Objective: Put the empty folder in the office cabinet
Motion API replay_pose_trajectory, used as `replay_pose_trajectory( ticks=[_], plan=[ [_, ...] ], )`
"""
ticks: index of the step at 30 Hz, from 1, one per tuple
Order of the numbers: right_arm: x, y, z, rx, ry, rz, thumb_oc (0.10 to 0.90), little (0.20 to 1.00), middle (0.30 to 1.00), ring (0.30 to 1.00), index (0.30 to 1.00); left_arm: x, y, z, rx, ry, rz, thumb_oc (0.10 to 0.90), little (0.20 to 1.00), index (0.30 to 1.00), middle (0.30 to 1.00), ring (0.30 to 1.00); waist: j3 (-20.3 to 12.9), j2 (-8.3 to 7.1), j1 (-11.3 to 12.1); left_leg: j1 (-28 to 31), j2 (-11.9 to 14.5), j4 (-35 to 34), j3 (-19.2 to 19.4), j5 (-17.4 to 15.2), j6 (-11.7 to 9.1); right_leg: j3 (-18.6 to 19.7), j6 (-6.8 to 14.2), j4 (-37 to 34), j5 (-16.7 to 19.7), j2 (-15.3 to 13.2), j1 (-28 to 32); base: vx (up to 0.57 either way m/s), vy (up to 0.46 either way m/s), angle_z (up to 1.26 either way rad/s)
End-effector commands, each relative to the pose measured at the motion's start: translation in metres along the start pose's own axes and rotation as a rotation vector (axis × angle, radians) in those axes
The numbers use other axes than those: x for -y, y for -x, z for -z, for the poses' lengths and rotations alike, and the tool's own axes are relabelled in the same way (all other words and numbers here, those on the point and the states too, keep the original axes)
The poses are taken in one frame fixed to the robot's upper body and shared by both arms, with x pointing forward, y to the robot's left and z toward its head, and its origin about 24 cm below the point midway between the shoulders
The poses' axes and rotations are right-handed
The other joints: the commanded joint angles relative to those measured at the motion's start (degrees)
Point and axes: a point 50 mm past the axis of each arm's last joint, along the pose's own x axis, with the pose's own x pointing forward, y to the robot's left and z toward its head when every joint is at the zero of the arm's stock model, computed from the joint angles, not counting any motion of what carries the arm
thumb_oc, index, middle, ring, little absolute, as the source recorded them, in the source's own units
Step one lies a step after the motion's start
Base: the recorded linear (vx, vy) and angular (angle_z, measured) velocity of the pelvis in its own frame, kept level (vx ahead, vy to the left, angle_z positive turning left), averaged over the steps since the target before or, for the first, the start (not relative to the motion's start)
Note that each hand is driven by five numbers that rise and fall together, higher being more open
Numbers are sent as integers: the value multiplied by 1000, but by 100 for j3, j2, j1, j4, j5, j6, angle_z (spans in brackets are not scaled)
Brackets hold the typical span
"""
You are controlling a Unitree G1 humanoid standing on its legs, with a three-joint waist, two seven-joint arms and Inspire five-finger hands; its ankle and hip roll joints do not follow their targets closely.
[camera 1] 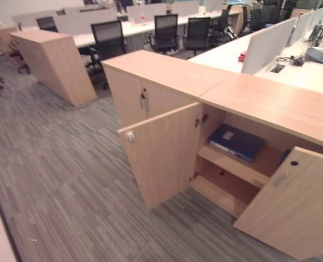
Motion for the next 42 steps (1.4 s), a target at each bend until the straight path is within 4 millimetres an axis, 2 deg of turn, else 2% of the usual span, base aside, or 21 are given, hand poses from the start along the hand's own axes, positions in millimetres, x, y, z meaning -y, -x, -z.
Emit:
replay_pose_trajectory(
  ticks=[1, 3, 4, 5, 6, 7, 8, 11, 13, 14, 15, 16, 17, 18, 23, 24, 28, 29, 34, 40, 42],
  plan=[
    [9, 1, 18, -70, -40, 49, 800, 900, 900, 900, 900, 14, -1, -44, 168, 4, 25, 800, 900, 900, 900, 900, 27, -65, -198, 149, -48, -268, 342, -631, -502, 823, 99, -655, 353, 280, -410, 2, 76, 75],
    [20, 2, 20, -67, -59, 70, 800, 900, 900, 900, 900, 0, 2, -66, 244, -85, -10, 800, 900, 900, 900, 900, -58, -29, -345, 76, -118, -268, 293, -520, -454, 959, 102, -837, 506, 360, -363, 14, 13, 51],
    [20, 2, 20, -67, -59, 70, 800, 900, 900, 900, 900, 0, 2, -66, 244, -85, -10, 800, 900, 900, 900, 900, -57, -30, -346, 77, -118, -268, 292, -521, -454, 957, 102, -840, 508, 361, -360, 43, -11, 31],
    [21, 2, 21, -69, -59, 71, 800, 900, 900, 900, 900, -10, 3, -75, 265, -107, -37, 800, 900, 900, 900, 900, -96, -33, -365, 87, -117, -268, 299, -521, -459, 961, 124, -913, 532, 379, -321, 50, -33, 13],
    [22, 2, 22, -70, -50, 67, 800, 900, 900, 900, 900, -27, 9, -103, 346, -170, -102, 800, 900, 900, 900, 900, -156, -47, -392, 114, -93, -268, 303, -513, -477, 962, 129, -978, 527, 400, -250, 50, -33, -4],
    [21, 2, 22, -70, -50, 67, 800, 900, 900, 900, 900, -27, 9, -103, 346, -170, -102, 800, 900, 900, 900, 900, -155, -48, -392, 115, -93, -268, 304, -514, -477, 962, 129, -978, 526, 400, -249, 45, -44, -11],
    [20, 2, 19, -56, -56, 60, 800, 900, 900, 900, 900, -38, 17, -130, 429, -206, -156, 800, 900, 900, 900, 900, -178, -61, -418, 147, -80, -268, 316, -523, -491, 976, 131, -979, 501, 403, -219, 31, -28, -11],
    [21, 2, 16, -37, -56, 57, 800, 900, 900, 900, 900, -51, 33, -170, 557, -246, -223, 800, 900, 900, 900, 900, -239, -68, -482, 218, -62, -268, 340, -564, -511, 976, 143, -979, 453, 401, -148, 38, -30, -17],
    [26, 2, 15, -36, -47, 64, 800, 900, 900, 900, 900, -50, 53, -209, 700, -306, -251, 800, 900, 900, 900, 900, -277, -57, -555, 297, -56, -268, 354, -607, -524, 931, 164, -979, 424, 380, -68, 41, -17, -3],
    [27, 2, 16, -39, -41, 65, 800, 900, 900, 900, 900, -50, 61, -221, 743, -344, -281, 800, 900, 900, 900, 900, -294, -48, -585, 323, -59, -268, 363, -623, -525, 932, 172, -979, 417, 376, -54, 34, -3, -4],
    [27, 2, 16, -39, -41, 65, 800, 900, 900, 900, 900, -50, 61, -221, 743, -344, -281, 800, 900, 900, 900, 900, -292, -48, -585, 326, -59, -268, 363, -624, -525, 932, 172, -979, 417, 375, -51, 35, 8, -2],
    [29, 2, 16, -38, -34, 65, 800, 900, 900, 900, 900, -49, 71, -238, 795, -383, -319, 800, 900, 900, 900, 900, -322, -44, -640, 372, -64, -268, 386, -657, -524, 947, 184, -979, 416, 362, -20, 0, 0, 0],
    [29, 2, 16, -38, -34, 65, 800, 900, 900, 900, 900, -49, 72, -238, 795, -383, -319, 800, 900, 900, 900, 900, -318, -44, -638, 376, -64, -268, 386, -657, -524, 947, 184, -979, 416, 361, -18, 49, 15, -3],
    [29, 3, 17, -40, -31, 61, 800, 900, 900, 900, 900, -48, 80, -252, 837, -406, -332, 800, 900, 900, 900, 900, -343, -42, -702, 432, -66, -268, 434, -690, -523, 957, 195, -979, 419, 349, 16, 32, 15, -7],
    [34, 3, 17, -44, -17, 64, 800, 900, 900, 900, 900, -61, 96, -277, 860, -474, -408, 800, 900, 900, 900, 900, -378, -39, -832, 527, -56, -268, 551, -751, -523, 1030, 220, -979, 432, 338, 39, 33, 17, -15],
    [37, 4, 17, -45, -9, 68, 800, 900, 900, 900, 900, -67, 102, -288, 854, -494, -441, 800, 900, 900, 900, 900, -385, -40, -901, 580, -56, -268, 613, -783, -517, 1082, 238, -979, 441, 339, 42, 23, 19, -11],
    [41, 4, 18, -46, -5, 70, 800, 900, 900, 900, 900, -77, 109, -299, 824, -499, -470, 800, 900, 900, 900, 900, -392, -42, -996, 631, -65, -268, 715, -814, -503, 1178, 259, -979, 480, 332, 23, 18, 24, -19],
    [44, 4, 18, -46, -10, 75, 800, 900, 900, 900, 900, -79, 115, -308, 835, -492, -475, 800, 900, 900, 900, 900, -397, -33, -1049, 666, -67, -268, 773, -838, -496, 1216, 276, -979, 494, 331, 16, 11, 24, -14],
    [52, 6, 18, -54, -28, 92, 800, 900, 900, 900, 900, -68, 135, -333, 906, -502, -454, 800, 900, 900, 900, 900, -358, -39, -1130, 743, -75, -268, 902, -878, -469, 1384, 304, -979, 544, 339, -41, -5, 25, -17],
    [57, 7, 20, -69, -28, 103, 800, 900, 900, 900, 900, -65, 137, -339, 884, -471, -431, 800, 900, 900, 900, 900, -370, -66, -1211, 790, -76, -268, 1022, -909, -462, 1506, 322, -979, 566, 338, -76, -3, 15, -13],
    [61, 7, 17, -64, -32, 108, 800, 900, 900, 900, 900, -65, 130, -335, 841, -307, -324, 800, 900, 900, 900, 900, -378, -74, -1299, 850, -55, -268, 1097, -941, -463, 1595, 322, -979, 586, 372, -104, 2, 24, -20]
  ],
)
